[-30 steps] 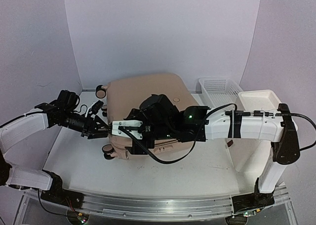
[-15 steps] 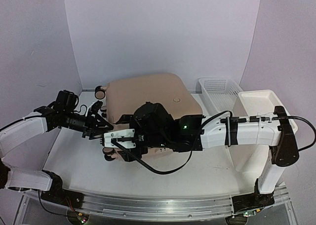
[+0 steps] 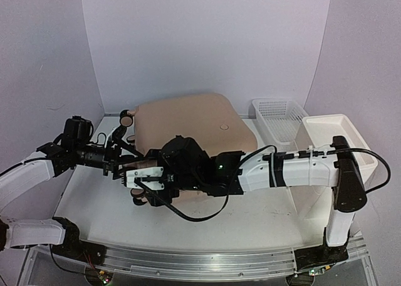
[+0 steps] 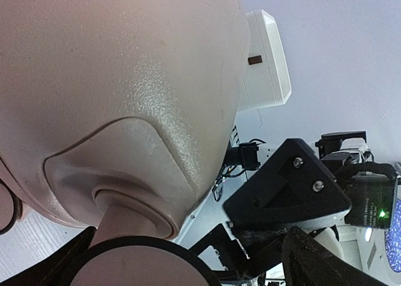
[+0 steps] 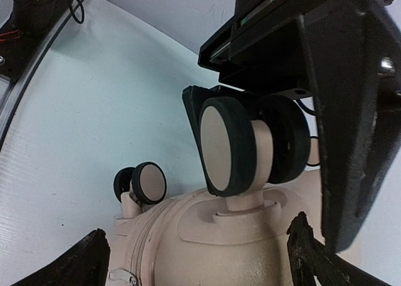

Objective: Open, take out, and arrange the luggage

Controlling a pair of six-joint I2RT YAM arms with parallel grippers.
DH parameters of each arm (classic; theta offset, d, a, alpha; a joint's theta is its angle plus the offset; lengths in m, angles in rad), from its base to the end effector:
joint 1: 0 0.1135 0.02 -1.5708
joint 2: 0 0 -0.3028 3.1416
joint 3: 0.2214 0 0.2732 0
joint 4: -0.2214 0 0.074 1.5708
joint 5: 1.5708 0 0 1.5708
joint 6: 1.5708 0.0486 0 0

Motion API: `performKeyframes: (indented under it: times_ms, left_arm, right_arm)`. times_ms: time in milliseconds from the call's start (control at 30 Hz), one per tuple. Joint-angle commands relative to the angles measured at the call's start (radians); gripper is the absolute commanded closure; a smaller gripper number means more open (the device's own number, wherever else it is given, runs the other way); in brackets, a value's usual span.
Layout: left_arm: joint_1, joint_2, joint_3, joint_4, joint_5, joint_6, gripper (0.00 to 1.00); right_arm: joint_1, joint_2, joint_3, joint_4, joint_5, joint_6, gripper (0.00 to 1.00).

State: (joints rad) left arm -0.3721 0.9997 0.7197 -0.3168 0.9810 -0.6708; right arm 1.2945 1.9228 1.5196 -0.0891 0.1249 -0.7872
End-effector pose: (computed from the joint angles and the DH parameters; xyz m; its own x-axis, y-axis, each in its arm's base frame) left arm 0.1834 -0.1149 0.2955 -0.9339 -0.0067 -0.3576 0.3346 0.3371 -0.8800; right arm 0.1424 0.4802 0.2906 0.5640 -0.5875 -0.5803 -0.7440 -0.0565 -0.6658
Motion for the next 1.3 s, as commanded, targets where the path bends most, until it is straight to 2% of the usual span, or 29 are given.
performKeyframes:
  times_ms: [0,133,233,300,400,533,600,800,900,1067,1267]
  left_arm:
    - [-0.002,-0.082,0.005,0.119,0.035,-0.040,0.02]
    - [-0.001,-0.107,-0.015,0.120,0.016,-0.053,0.02]
    - [0.000,-0.138,-0.035,0.132,-0.010,-0.057,0.03]
    - [0.004,-0.155,-0.046,0.146,-0.021,-0.061,0.08]
    - [0.011,-0.164,-0.058,0.187,-0.013,-0.091,0.11]
    - [0.015,-0.154,-0.052,0.212,-0.001,-0.104,0.04]
    - [0.016,-0.160,-0.050,0.218,0.000,-0.103,0.01]
    - [0.018,-0.151,-0.053,0.219,0.021,-0.082,0.01]
    - [0.018,-0.151,-0.066,0.218,0.016,-0.081,0.01]
    - [0.021,-0.198,-0.081,0.220,-0.030,-0.064,0.07]
    - [0.021,-0.208,-0.086,0.218,-0.024,-0.060,0.06]
  right_arm:
    - [-0.003,0.042,0.079,0.072,-0.037,0.060,0.02]
    - [-0.011,0.060,0.076,0.143,-0.063,0.071,0.05]
    - [-0.029,0.040,0.032,0.213,-0.068,0.085,0.14]
    - [-0.040,0.014,-0.017,0.268,-0.077,0.089,0.19]
    - [-0.055,-0.003,-0.046,0.295,-0.081,0.081,0.16]
    - [-0.074,0.008,-0.034,0.297,-0.108,0.102,0.14]
    - [-0.076,0.020,-0.021,0.305,-0.113,0.115,0.09]
    - [-0.077,0.084,0.047,0.303,-0.172,0.126,0.04]
    - [-0.077,0.109,0.072,0.301,-0.221,0.121,0.05]
    - [-0.078,0.146,0.117,0.302,-0.233,0.121,0.09]
    - [-0.086,0.188,0.166,0.305,-0.252,0.136,0.22]
